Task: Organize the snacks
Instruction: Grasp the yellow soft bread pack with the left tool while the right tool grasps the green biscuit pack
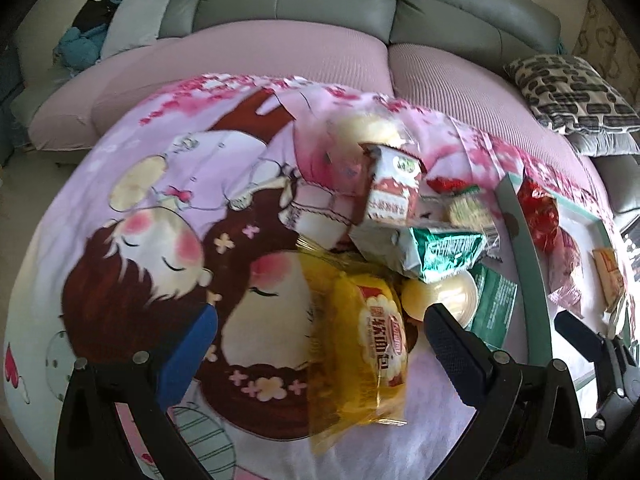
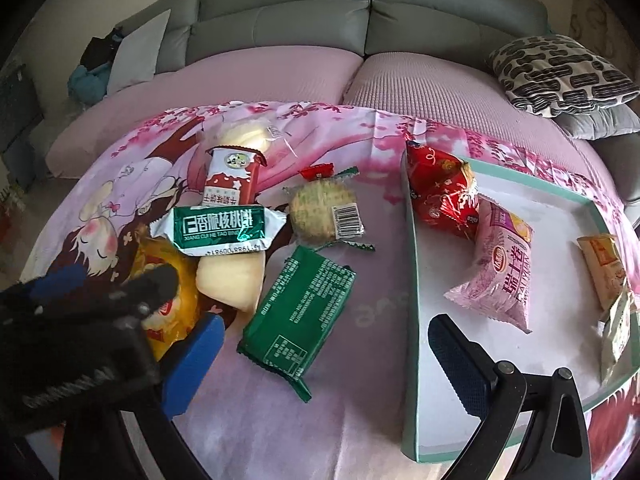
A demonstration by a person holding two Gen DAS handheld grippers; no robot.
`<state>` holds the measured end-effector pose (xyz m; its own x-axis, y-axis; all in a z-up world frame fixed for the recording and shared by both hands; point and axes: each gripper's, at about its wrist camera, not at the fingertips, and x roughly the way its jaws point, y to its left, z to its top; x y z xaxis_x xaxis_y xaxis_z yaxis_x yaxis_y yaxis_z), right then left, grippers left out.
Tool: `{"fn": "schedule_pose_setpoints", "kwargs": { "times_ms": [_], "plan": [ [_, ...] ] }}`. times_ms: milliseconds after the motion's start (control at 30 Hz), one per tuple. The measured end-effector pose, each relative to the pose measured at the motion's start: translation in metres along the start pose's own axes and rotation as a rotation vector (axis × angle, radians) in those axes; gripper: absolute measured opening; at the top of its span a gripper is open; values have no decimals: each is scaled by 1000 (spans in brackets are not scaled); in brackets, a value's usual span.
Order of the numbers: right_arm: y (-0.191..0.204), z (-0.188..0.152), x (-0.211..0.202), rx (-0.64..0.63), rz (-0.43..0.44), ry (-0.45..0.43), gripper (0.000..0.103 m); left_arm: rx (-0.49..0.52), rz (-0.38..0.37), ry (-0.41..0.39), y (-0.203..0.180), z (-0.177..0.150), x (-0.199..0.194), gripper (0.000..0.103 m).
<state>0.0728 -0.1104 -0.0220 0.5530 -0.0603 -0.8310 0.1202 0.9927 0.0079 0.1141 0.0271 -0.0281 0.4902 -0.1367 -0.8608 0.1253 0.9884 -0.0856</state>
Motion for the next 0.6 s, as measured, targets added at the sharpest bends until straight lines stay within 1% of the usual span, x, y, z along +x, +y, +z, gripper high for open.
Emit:
{"fn": "schedule_pose_setpoints", "kwargs": {
  "times_ms": [133,200,367,467,600],
  "plan": [
    [1,-1,0,-25,-22,7,103,-20,-17,36,-1,-2,11,103],
    [1,-1,1,-30,-26,10,103,-23,-14,38,0,-3,12,103],
    [0,-1,2,-28,-18,14,103,-43,34,38,8,-3,14,103],
    [-1,-2,2,-29,-12,15,103,-63,33,40,16,-4,15,103],
    [-3,-1,0,-18,-11,7,103,-80,59,29,24,-4,12,103]
  ]
}}
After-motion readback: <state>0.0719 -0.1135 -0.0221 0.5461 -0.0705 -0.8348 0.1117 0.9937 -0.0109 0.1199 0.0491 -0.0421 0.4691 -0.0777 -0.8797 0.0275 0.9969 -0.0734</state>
